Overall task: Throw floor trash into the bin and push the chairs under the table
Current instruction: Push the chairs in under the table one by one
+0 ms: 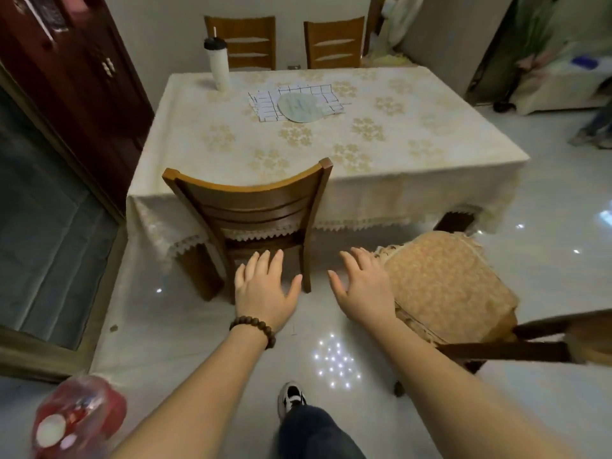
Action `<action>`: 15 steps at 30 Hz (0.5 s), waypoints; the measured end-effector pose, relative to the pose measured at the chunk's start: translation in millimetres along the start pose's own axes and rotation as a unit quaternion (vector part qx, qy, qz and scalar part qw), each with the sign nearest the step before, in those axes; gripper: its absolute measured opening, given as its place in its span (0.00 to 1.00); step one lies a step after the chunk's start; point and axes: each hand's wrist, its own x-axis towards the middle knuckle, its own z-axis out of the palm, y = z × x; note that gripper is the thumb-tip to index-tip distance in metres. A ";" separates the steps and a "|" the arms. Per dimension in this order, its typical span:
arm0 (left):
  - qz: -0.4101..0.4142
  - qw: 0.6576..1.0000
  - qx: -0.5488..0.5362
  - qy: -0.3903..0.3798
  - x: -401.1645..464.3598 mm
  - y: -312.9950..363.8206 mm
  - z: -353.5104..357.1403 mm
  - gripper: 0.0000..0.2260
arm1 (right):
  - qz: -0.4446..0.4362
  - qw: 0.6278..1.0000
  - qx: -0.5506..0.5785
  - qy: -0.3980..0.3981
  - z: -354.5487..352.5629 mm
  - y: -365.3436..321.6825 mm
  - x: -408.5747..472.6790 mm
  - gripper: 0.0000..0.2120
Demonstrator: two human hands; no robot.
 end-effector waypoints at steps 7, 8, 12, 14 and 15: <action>0.091 0.993 -0.040 -0.065 -87.3 95.3 29.4 0.28 | 0.126 0.992 -0.028 0.010 -39.0 86.9 -131.3 0.23; 0.105 0.991 -0.043 -0.075 -96.6 112.5 31.9 0.28 | 0.144 0.989 -0.029 0.018 -46.6 99.6 -147.8 0.22; 0.169 0.979 -0.059 -0.098 -131.3 183.3 38.8 0.28 | 0.218 0.974 -0.010 0.054 -78.8 151.5 -204.5 0.21; 0.206 0.971 -0.060 -0.103 -147.6 219.8 42.9 0.28 | 0.253 0.966 -0.008 0.059 -94.4 177.9 -229.2 0.21; 0.221 0.968 -0.061 -0.106 -156.0 238.3 45.6 0.28 | 0.266 0.962 -0.008 0.064 -101.8 191.3 -241.5 0.20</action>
